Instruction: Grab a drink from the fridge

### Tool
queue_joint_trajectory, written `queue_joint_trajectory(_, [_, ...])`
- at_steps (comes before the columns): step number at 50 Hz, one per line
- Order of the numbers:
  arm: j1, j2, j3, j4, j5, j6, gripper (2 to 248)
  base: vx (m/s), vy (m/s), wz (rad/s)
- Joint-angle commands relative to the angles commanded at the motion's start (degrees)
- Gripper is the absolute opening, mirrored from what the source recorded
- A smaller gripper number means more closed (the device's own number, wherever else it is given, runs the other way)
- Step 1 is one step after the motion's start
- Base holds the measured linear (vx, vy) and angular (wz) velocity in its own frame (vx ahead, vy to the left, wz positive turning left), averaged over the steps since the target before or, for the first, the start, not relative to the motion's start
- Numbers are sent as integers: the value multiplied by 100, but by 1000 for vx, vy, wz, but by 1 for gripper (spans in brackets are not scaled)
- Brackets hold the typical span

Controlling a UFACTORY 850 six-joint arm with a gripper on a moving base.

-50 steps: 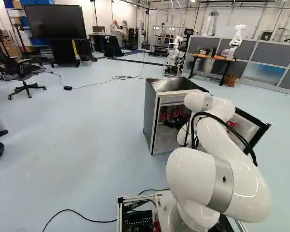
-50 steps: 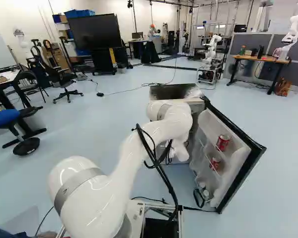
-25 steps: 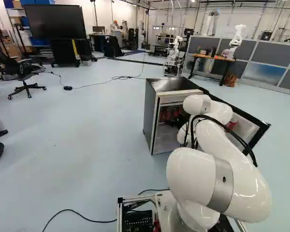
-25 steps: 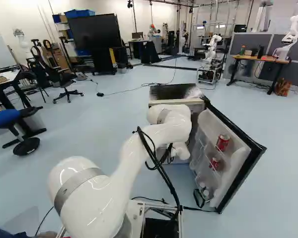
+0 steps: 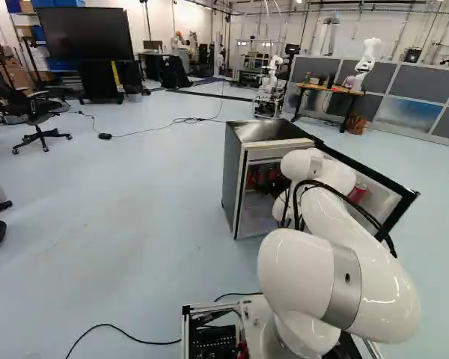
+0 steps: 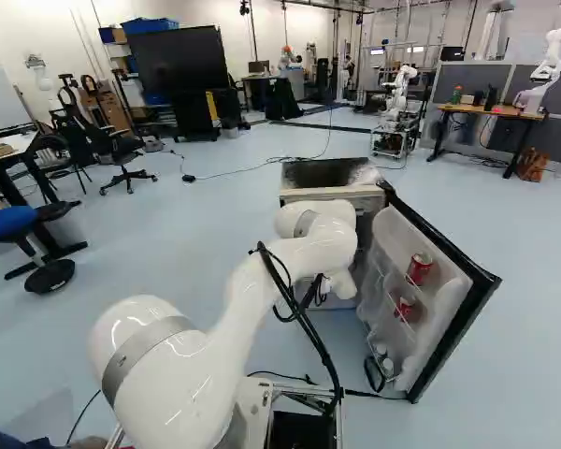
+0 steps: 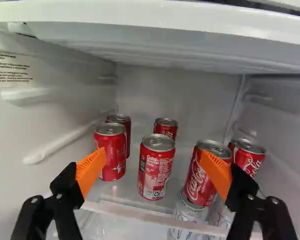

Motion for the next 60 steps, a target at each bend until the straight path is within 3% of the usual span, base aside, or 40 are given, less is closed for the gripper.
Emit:
queue_joint_trajectory(31, [145,7,13,166,-86,0,247,0,0,0])
queue_joint_trajectory(60, [221,-359,-673,166,-86,0,247,0,0,0])
